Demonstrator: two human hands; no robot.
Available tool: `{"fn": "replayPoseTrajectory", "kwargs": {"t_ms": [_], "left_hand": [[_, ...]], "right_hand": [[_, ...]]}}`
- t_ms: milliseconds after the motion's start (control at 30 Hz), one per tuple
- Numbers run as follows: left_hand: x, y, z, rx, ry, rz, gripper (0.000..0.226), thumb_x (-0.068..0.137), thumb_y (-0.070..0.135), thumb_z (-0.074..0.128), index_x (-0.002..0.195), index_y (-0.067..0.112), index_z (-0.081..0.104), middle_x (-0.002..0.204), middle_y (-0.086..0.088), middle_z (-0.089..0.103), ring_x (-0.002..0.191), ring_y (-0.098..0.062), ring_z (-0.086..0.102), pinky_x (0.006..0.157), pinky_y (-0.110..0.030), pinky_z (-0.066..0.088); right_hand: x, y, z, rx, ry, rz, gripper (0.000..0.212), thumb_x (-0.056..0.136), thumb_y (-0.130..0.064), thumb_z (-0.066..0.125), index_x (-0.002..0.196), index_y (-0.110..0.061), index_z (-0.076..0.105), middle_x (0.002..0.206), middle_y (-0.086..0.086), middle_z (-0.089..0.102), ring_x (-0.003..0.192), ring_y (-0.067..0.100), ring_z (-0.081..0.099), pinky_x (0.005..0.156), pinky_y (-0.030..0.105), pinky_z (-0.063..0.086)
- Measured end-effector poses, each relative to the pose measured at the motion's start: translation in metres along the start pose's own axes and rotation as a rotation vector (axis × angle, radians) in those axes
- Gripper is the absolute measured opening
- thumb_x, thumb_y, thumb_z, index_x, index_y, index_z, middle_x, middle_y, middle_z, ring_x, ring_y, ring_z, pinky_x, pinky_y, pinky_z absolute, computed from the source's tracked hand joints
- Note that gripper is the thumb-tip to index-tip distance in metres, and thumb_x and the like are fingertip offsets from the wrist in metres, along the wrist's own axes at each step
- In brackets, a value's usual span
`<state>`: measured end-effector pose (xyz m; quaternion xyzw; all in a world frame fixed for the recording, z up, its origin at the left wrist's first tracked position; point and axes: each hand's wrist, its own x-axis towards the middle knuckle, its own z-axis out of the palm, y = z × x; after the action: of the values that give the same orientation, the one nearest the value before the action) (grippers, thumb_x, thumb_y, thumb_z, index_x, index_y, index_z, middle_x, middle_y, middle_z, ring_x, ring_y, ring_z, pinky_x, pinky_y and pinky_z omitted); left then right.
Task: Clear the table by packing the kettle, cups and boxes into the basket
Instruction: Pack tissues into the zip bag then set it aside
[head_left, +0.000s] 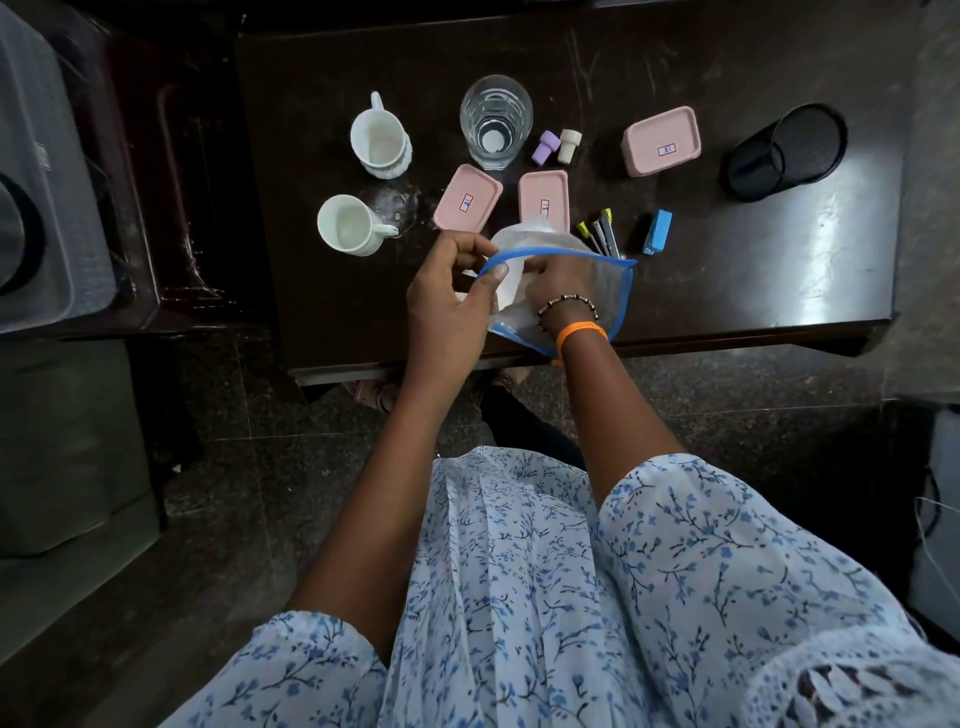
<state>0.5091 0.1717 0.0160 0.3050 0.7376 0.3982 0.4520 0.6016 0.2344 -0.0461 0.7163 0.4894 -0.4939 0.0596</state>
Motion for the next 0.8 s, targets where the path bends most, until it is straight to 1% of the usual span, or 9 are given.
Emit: {"fn": "replayPoseTrajectory", "kwargs": {"t_ms": [67, 133, 333, 400, 500, 567, 633, 733, 800], "left_hand": [[0.002, 0.000, 0.000, 0.032, 0.006, -0.005, 0.015, 0.083, 0.008, 0.060, 0.085, 0.022, 0.055, 0.088, -0.004, 0.062, 0.076, -0.023, 0.056, 0.077, -0.049, 0.053], [0.003, 0.000, 0.000, 0.055, 0.010, -0.003, 0.015, 0.082, 0.006, 0.060, 0.086, 0.020, 0.055, 0.086, -0.002, 0.062, 0.076, -0.021, 0.057, 0.075, -0.047, 0.054], [0.006, 0.002, 0.005, 0.210, 0.025, 0.097, 0.018, 0.077, 0.000, 0.059, 0.087, 0.016, 0.060, 0.061, 0.009, 0.046, 0.057, -0.002, 0.045, 0.059, -0.008, 0.036], [0.006, 0.004, 0.006, 0.238, 0.040, 0.121, 0.019, 0.075, -0.001, 0.057, 0.087, 0.015, 0.059, 0.060, 0.011, 0.043, 0.055, -0.004, 0.043, 0.058, -0.010, 0.034], [0.009, 0.006, 0.007, 0.314, 0.064, 0.158, 0.017, 0.073, -0.002, 0.054, 0.087, 0.009, 0.055, 0.063, 0.012, 0.042, 0.057, -0.010, 0.041, 0.058, -0.019, 0.035], [0.011, 0.006, 0.006, 0.360, 0.098, 0.159, 0.018, 0.072, -0.002, 0.052, 0.088, 0.006, 0.054, 0.068, 0.007, 0.043, 0.061, -0.015, 0.041, 0.062, -0.024, 0.036], [0.012, 0.008, 0.006, 0.365, 0.135, 0.144, 0.019, 0.072, -0.003, 0.051, 0.089, 0.006, 0.054, 0.076, 0.003, 0.046, 0.065, -0.014, 0.041, 0.064, -0.024, 0.037], [0.013, 0.012, 0.005, 0.346, 0.171, 0.143, 0.022, 0.071, -0.005, 0.051, 0.091, 0.006, 0.051, 0.087, -0.005, 0.052, 0.074, -0.015, 0.046, 0.070, -0.029, 0.041], [0.014, 0.014, 0.004, 0.362, 0.179, 0.166, 0.025, 0.072, -0.007, 0.052, 0.093, 0.006, 0.051, 0.098, -0.008, 0.052, 0.085, -0.015, 0.049, 0.074, -0.030, 0.043]], "right_hand": [[0.001, 0.000, -0.002, -0.060, 0.026, -0.033, 0.032, 0.092, -0.006, 0.044, 0.120, -0.004, 0.059, 0.133, 0.014, 0.055, 0.127, 0.028, 0.046, 0.108, 0.030, 0.031], [0.000, 0.000, -0.003, -0.058, 0.090, -0.052, 0.030, 0.091, -0.007, 0.045, 0.114, -0.002, 0.063, 0.126, 0.014, 0.061, 0.121, 0.028, 0.052, 0.102, 0.028, 0.035], [-0.010, -0.010, -0.007, 0.017, 0.268, -0.027, 0.018, 0.082, -0.009, 0.055, 0.089, -0.003, 0.071, 0.101, 0.013, 0.072, 0.100, 0.024, 0.063, 0.081, 0.022, 0.043], [-0.016, -0.014, -0.011, 0.076, 0.276, -0.031, 0.011, 0.077, -0.005, 0.058, 0.081, -0.010, 0.067, 0.099, 0.011, 0.071, 0.099, 0.023, 0.063, 0.071, 0.015, 0.037], [-0.027, -0.020, -0.018, 0.120, 0.283, -0.124, 0.019, 0.074, 0.005, 0.052, 0.078, -0.014, 0.056, 0.100, 0.014, 0.068, 0.099, 0.027, 0.060, 0.073, 0.020, 0.037], [-0.035, -0.023, -0.027, 0.095, 0.311, -0.221, 0.024, 0.074, 0.008, 0.047, 0.080, -0.010, 0.062, 0.098, 0.014, 0.067, 0.097, 0.027, 0.060, 0.073, 0.022, 0.037], [-0.043, -0.023, -0.039, 0.093, 0.324, -0.300, 0.028, 0.073, 0.009, 0.045, 0.079, -0.006, 0.068, 0.093, 0.012, 0.069, 0.090, 0.020, 0.062, 0.072, 0.022, 0.041], [-0.054, -0.023, -0.058, 0.241, 0.245, -0.421, 0.034, 0.072, 0.013, 0.046, 0.079, -0.007, 0.073, 0.084, 0.004, 0.069, 0.072, -0.005, 0.058, 0.066, 0.002, 0.039], [-0.061, -0.021, -0.070, 0.416, 0.221, -0.457, 0.037, 0.073, 0.015, 0.047, 0.085, -0.012, 0.070, 0.088, 0.005, 0.069, 0.081, -0.001, 0.059, 0.078, 0.006, 0.043]]}}
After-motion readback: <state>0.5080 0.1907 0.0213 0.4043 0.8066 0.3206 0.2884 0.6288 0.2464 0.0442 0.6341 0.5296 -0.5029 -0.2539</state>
